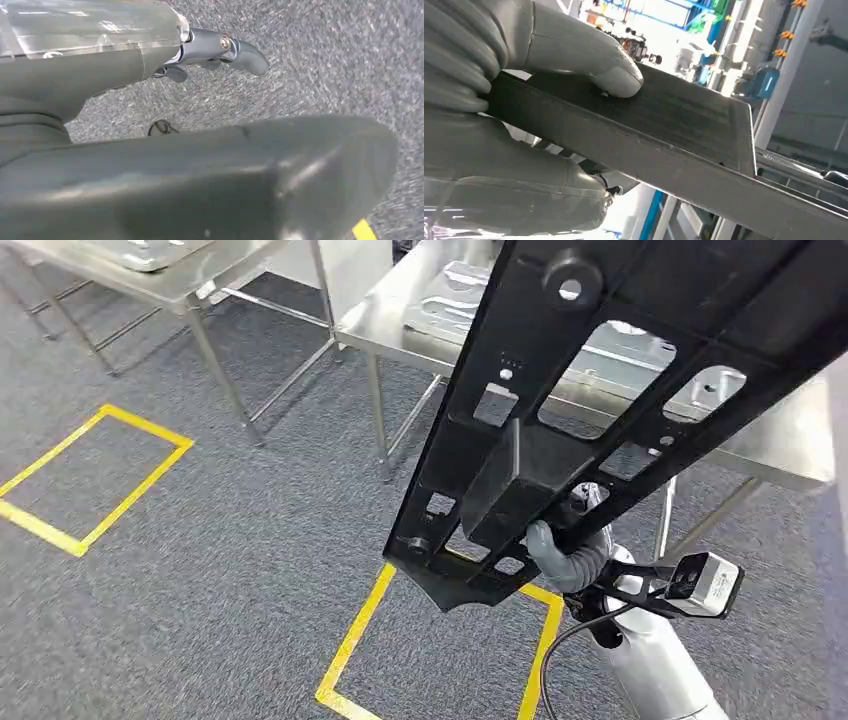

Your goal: Take the parts from the cabinet and place them on the table.

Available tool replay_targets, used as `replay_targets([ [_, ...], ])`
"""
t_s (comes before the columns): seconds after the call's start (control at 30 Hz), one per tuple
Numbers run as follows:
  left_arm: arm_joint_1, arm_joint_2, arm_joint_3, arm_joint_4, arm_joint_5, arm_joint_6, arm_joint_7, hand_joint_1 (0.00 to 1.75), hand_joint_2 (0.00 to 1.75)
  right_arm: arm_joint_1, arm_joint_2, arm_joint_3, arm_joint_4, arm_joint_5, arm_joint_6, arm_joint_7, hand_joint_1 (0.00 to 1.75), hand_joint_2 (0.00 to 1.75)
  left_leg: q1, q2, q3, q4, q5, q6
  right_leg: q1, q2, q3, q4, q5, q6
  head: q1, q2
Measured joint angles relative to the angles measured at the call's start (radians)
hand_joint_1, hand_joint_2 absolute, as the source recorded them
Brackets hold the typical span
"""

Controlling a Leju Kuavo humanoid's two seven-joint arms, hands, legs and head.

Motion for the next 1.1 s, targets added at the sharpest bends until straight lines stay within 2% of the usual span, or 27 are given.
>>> replay_targets([
  [0.03, 0.001, -0.001, 0.0, 0.0, 0.0, 0.002, 0.0, 0.0, 0.0, 0.002, 0.0, 0.0, 0.0, 0.0, 0.0, 0.0, 1.75, 1.75, 0.0, 0.0, 0.002, -0.015, 0.026, 0.001, 0.0, 0.014, 0.001, 0.001, 0.0, 0.0, 0.0, 0.0],
  [0.1, -0.001, -0.001, 0.0, 0.0, 0.001, 0.002, -0.003, 0.0, 0.0, 0.002, 0.0, 0.001, 0.0, 0.0, -0.002, 0.0, 1.75, 1.75, 0.0, -0.009, 0.057, -0.155, 0.116, 0.007, 0.0, 0.042, 0.002, 0.006, -0.001, 0.002, 0.0, 0.0],
  [0.13, -0.002, -0.001, 0.0, 0.0, 0.003, 0.003, -0.006, 0.0, 0.0, 0.002, 0.0, 0.002, 0.0, 0.0, -0.002, -0.001, 1.75, 1.75, 0.002, -0.042, 0.099, -0.25, 0.165, 0.01, -0.001, 0.054, 0.002, 0.009, -0.003, 0.005, 0.0, 0.0],
  [0.17, -0.001, 0.0, 0.0, 0.0, 0.004, 0.003, -0.008, 0.0, 0.0, 0.002, 0.0, 0.002, 0.0, 0.0, -0.003, -0.002, 1.75, 1.75, 0.007, -0.115, 0.118, -0.297, 0.164, 0.018, -0.002, 0.064, -0.002, 0.012, -0.004, 0.009, 0.0, 0.0],
  [0.2, 0.0, -0.001, 0.0, 0.0, 0.006, 0.003, -0.01, 0.0, 0.0, 0.001, 0.0, 0.002, 0.0, 0.001, -0.003, -0.002, 1.75, 1.75, 0.01, -0.117, 0.119, -0.315, 0.164, 0.02, -0.001, 0.078, -0.008, 0.019, -0.003, 0.016, 0.0, 0.0],
  [0.3, -0.004, -0.001, 0.0, 0.0, 0.01, 0.003, -0.011, 0.0, 0.0, 0.006, 0.0, 0.005, -0.001, 0.004, -0.005, -0.003, 1.75, 1.75, -0.002, -0.083, 0.124, -0.312, 0.168, 0.038, -0.012, 0.115, -0.016, 0.006, 0.009, 0.04, 0.0, 0.0],
  [0.33, -0.007, -0.002, 0.0, 0.0, 0.011, 0.002, -0.011, 0.0, 0.0, 0.006, 0.0, 0.005, -0.001, 0.005, -0.006, -0.003, 1.75, 1.75, 0.008, -0.067, 0.128, -0.326, 0.177, 0.046, -0.005, 0.121, -0.017, 0.007, 0.01, 0.046, 0.0, 0.0],
  [0.37, -0.009, -0.002, 0.0, 0.0, 0.011, 0.001, -0.011, 0.0, 0.0, 0.007, 0.0, 0.003, -0.002, 0.005, -0.007, -0.003, 1.75, 1.75, 0.007, -0.054, 0.132, -0.334, 0.18, 0.052, -0.002, 0.062, -0.025, 0.027, -0.008, 0.045, 0.0, 0.0],
  [0.4, -0.009, -0.002, 0.0, 0.0, 0.011, 0.001, -0.011, 0.0, 0.0, 0.005, 0.0, 0.003, -0.003, 0.005, -0.007, -0.003, 1.75, 1.75, 0.005, -0.041, 0.132, -0.335, 0.181, 0.057, -0.002, 0.013, -0.052, 0.086, -0.047, 0.047, 0.0, 0.0],
  [0.43, -0.007, -0.002, 0.0, 0.0, 0.011, 0.0, -0.011, 0.0, 0.0, 0.006, 0.004, 0.004, -0.004, 0.005, -0.007, -0.003, 1.75, 1.75, 0.002, -0.027, 0.132, -0.335, 0.18, 0.059, -0.004, -0.009, -0.09, 0.166, -0.088, 0.051, 0.0, 0.0],
  [0.47, -0.005, -0.002, 0.0, 0.0, 0.012, 0.0, -0.011, 0.0, 0.0, 0.008, 0.005, 0.004, -0.004, 0.006, -0.007, -0.003, 1.75, 1.75, -0.001, -0.012, 0.132, -0.335, 0.178, 0.061, -0.008, -0.018, -0.13, 0.25, -0.123, 0.053, 0.0, 0.0],
  [0.5, -0.005, -0.002, 0.0, 0.0, 0.014, -0.001, -0.011, 0.0, 0.0, 0.01, 0.005, 0.005, -0.004, 0.006, -0.006, -0.003, 1.75, 1.75, -0.003, 0.003, 0.131, -0.335, 0.177, 0.062, -0.01, -0.022, -0.164, 0.32, -0.143, 0.056, 0.0, 0.0],
  [0.53, -0.004, -0.002, 0.0, 0.0, 0.017, -0.001, -0.011, 0.0, 0.0, 0.011, 0.005, 0.005, -0.004, 0.006, -0.006, -0.003, 1.75, 1.75, -0.004, 0.017, 0.131, -0.334, 0.176, 0.062, -0.013, -0.025, -0.17, 0.332, -0.137, 0.058, 0.0, 0.0],
  [0.57, -0.005, -0.002, 0.0, 0.0, 0.018, -0.001, -0.011, 0.0, 0.0, 0.011, 0.005, 0.005, -0.004, 0.006, -0.006, -0.003, 1.75, 1.75, -0.004, 0.03, 0.132, -0.334, 0.175, 0.061, -0.013, -0.027, -0.151, 0.297, -0.11, 0.057, 0.0, 0.0],
  [0.63, -0.007, -0.002, 0.0, 0.0, 0.018, -0.001, -0.011, 0.0, 0.0, 0.01, 0.005, 0.005, -0.004, 0.006, -0.006, -0.003, 1.75, 1.75, -0.005, 0.052, 0.138, -0.334, 0.171, 0.057, -0.011, -0.053, -0.053, 0.12, -0.03, 0.051, 0.0, 0.0],
  [0.67, -0.008, -0.002, 0.0, 0.0, 0.018, -0.001, -0.011, 0.0, 0.0, 0.008, 0.005, 0.005, -0.004, 0.006, -0.006, -0.003, 1.75, 1.75, -0.007, 0.06, 0.142, -0.334, 0.168, 0.054, -0.005, -0.1, 0.0, 0.032, -0.003, 0.042, 0.0, 0.0],
  [0.7, -0.008, -0.002, 0.0, 0.0, 0.02, -0.002, -0.012, 0.0, 0.0, 0.003, 0.005, 0.005, -0.004, 0.006, -0.005, -0.003, 1.75, 1.75, -0.016, 0.069, 0.142, -0.328, 0.162, 0.048, 0.007, -0.121, 0.013, -0.002, -0.015, 0.038, 0.0, 0.0],
  [0.73, -0.008, -0.002, 0.0, 0.0, 0.02, -0.002, -0.012, 0.0, 0.0, 0.002, 0.005, 0.006, -0.004, 0.004, -0.005, -0.003, 1.75, 1.75, -0.014, 0.08, 0.142, -0.331, 0.162, 0.044, 0.007, -0.105, 0.008, 0.001, -0.01, 0.03, 0.0, 0.0],
  [0.8, -0.009, -0.003, 0.0, 0.0, 0.021, -0.002, -0.012, 0.0, 0.0, 0.002, 0.005, 0.006, -0.004, 0.001, -0.005, -0.003, 1.75, 1.75, -0.012, 0.103, 0.147, -0.334, 0.159, 0.035, 0.01, -0.079, 0.003, 0.003, -0.01, 0.023, 0.0, 0.0],
  [0.83, -0.012, -0.003, 0.0, 0.0, 0.021, -0.002, -0.012, 0.0, 0.0, 0.002, 0.005, 0.006, -0.004, 0.0, -0.005, -0.003, 1.75, 1.75, -0.013, 0.104, 0.15, -0.33, 0.153, 0.026, 0.001, -0.067, 0.008, -0.008, -0.004, 0.014, 0.0, 0.0],
  [0.87, -0.014, -0.003, 0.0, 0.0, 0.021, -0.002, -0.013, 0.0, 0.0, 0.0, 0.003, 0.006, -0.004, -0.002, -0.004, -0.003, 1.75, 1.75, -0.008, 0.058, 0.147, -0.315, 0.14, 0.02, -0.001, -0.062, 0.014, -0.014, -0.001, 0.011, 0.0, 0.0],
  [0.9, -0.014, -0.003, 0.0, 0.0, 0.021, -0.003, -0.014, 0.0, 0.0, -0.005, 0.001, 0.007, -0.004, -0.003, -0.004, -0.003, 1.75, 1.75, -0.003, 0.022, 0.125, -0.266, 0.107, 0.018, -0.002, -0.053, 0.015, -0.014, -0.001, 0.005, 0.0, 0.0],
  [0.97, -0.008, -0.002, 0.001, 0.0, 0.021, -0.003, -0.014, 0.0, 0.0, -0.007, 0.001, 0.008, -0.003, -0.003, -0.001, -0.002, 1.75, 1.75, -0.003, 0.001, 0.042, -0.096, 0.03, 0.012, -0.002, -0.039, 0.015, -0.013, -0.003, 0.001, 0.0, 0.0],
  [1.0, -0.006, -0.002, 0.001, 0.0, 0.022, -0.003, -0.014, 0.0, 0.0, -0.007, 0.001, 0.008, -0.003, -0.002, -0.001, -0.001, 1.75, 1.75, -0.003, -0.001, 0.003, -0.024, 0.011, 0.009, -0.001, -0.029, 0.015, -0.011, -0.003, 0.0, 0.0, 0.0],
  [1.03, -0.004, -0.002, 0.001, 0.0, 0.024, -0.004, -0.014, 0.0, 0.0, -0.006, 0.0, 0.009, -0.002, 0.002, -0.001, 0.002, 1.75, 1.75, -0.003, -0.001, -0.015, -0.001, 0.019, 0.008, -0.001, -0.022, 0.015, -0.009, -0.004, 0.001, 0.0, 0.0],
  [1.07, -0.004, -0.002, 0.001, 0.0, 0.027, -0.006, -0.014, 0.0, 0.0, -0.006, 0.001, 0.01, -0.002, 0.004, -0.002, 0.003, 1.75, 1.75, -0.002, -0.001, -0.01, -0.027, 0.048, 0.009, -0.002, -0.015, 0.016, -0.006, -0.006, 0.002, 0.0, 0.0],
  [1.1, -0.005, -0.002, 0.001, 0.0, 0.028, -0.007, -0.014, 0.0, 0.0, -0.006, 0.001, 0.01, -0.002, 0.006, -0.002, 0.004, 1.75, 1.75, 0.0, -0.001, 0.016, -0.096, 0.095, 0.009, -0.003, -0.01, 0.018, -0.003, -0.009, 0.004, 0.0, 0.0],
])
